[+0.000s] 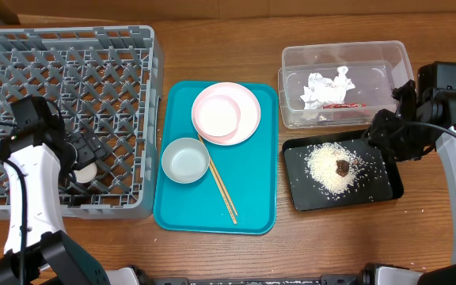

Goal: Sort waste into correct bins and load items into the dishwasher
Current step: 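Place the cup upside down in the dish rack with the left gripper, then grasp the grey saucer on the tray with the left gripper, then carry the grey saucer left into the dish rack and release it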

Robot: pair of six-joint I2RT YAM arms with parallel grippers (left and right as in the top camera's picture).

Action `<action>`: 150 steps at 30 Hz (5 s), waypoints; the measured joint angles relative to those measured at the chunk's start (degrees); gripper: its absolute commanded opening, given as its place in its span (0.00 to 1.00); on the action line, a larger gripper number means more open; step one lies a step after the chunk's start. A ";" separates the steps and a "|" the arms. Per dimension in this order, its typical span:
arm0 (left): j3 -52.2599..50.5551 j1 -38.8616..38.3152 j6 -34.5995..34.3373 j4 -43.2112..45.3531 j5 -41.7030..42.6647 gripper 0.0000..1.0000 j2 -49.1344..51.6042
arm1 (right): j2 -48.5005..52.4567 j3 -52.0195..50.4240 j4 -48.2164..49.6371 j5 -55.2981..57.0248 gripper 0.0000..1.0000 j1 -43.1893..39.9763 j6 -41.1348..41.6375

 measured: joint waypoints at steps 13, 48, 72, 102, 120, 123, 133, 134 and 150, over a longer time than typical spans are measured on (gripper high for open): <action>10.14 -6.08 5.29 -2.47 20.04 1.00 -3.13 | 0.00 0.00 -0.44 0.02 0.43 0.00 0.02; 10.23 -49.20 8.57 -7.93 6.27 0.38 22.18 | 0.00 0.00 -0.46 0.02 0.43 0.00 0.02; 13.29 -49.20 7.96 -13.25 4.70 0.04 23.32 | 0.00 0.00 -0.63 0.04 0.43 0.00 0.00; 24.81 -13.31 25.79 -14.12 35.04 0.04 5.33 | 0.00 0.00 -0.87 0.04 0.43 0.00 0.02; 24.81 -1.40 34.80 -14.14 58.01 0.04 19.61 | 0.00 0.00 -0.87 0.04 0.43 0.00 0.00; 24.81 -0.15 34.84 -14.19 58.62 0.04 21.11 | 0.00 0.00 -0.87 0.04 0.43 0.02 0.02; 24.59 3.65 35.69 -14.56 58.99 0.04 21.55 | 0.00 0.00 -0.90 0.02 0.43 0.00 0.02; 24.41 3.65 35.71 -14.53 58.99 0.04 21.55 | 0.00 0.00 -0.87 0.04 0.43 0.00 0.02; 23.34 3.69 40.02 -15.13 65.11 0.04 21.59 | 0.00 0.00 -0.87 0.02 0.43 0.02 0.00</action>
